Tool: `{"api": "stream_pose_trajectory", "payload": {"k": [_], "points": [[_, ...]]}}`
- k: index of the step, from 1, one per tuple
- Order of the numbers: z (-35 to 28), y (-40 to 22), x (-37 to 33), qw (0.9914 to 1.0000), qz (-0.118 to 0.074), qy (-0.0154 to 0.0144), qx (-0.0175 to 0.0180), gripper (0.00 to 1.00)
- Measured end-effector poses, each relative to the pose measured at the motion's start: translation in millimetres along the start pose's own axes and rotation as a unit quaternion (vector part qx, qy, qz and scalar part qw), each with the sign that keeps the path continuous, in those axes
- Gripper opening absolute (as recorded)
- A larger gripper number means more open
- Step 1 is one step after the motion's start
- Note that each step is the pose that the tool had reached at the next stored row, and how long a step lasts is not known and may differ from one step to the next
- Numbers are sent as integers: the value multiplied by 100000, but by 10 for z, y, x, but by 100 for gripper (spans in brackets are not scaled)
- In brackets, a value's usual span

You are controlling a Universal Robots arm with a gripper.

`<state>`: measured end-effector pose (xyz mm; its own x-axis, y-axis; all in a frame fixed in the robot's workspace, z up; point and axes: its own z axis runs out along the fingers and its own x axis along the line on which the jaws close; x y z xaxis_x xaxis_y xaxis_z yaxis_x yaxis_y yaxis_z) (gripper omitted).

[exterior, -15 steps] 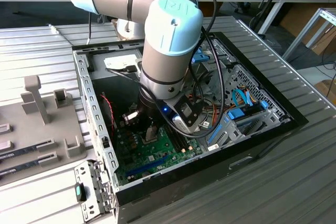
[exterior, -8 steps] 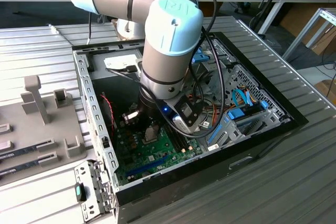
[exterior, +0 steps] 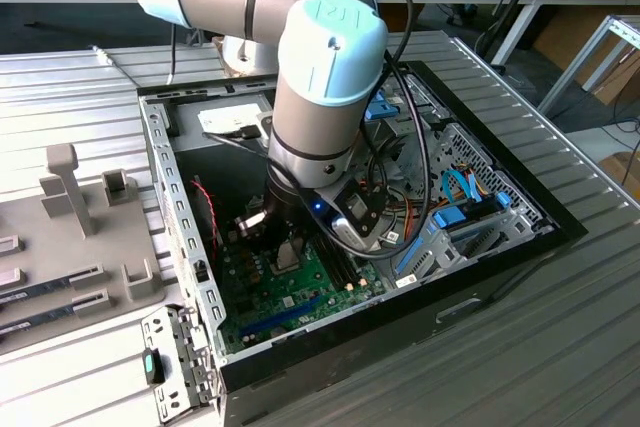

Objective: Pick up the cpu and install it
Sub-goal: 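Place the cpu into insertion slot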

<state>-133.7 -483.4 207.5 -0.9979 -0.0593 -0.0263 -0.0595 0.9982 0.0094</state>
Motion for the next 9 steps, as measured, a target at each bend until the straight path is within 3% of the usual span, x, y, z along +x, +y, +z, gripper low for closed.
{"api": "stream_pose_trajectory", "payload": {"k": [9], "points": [[53, 0, 1, 100000, -52, -10, -72, 46]]}}
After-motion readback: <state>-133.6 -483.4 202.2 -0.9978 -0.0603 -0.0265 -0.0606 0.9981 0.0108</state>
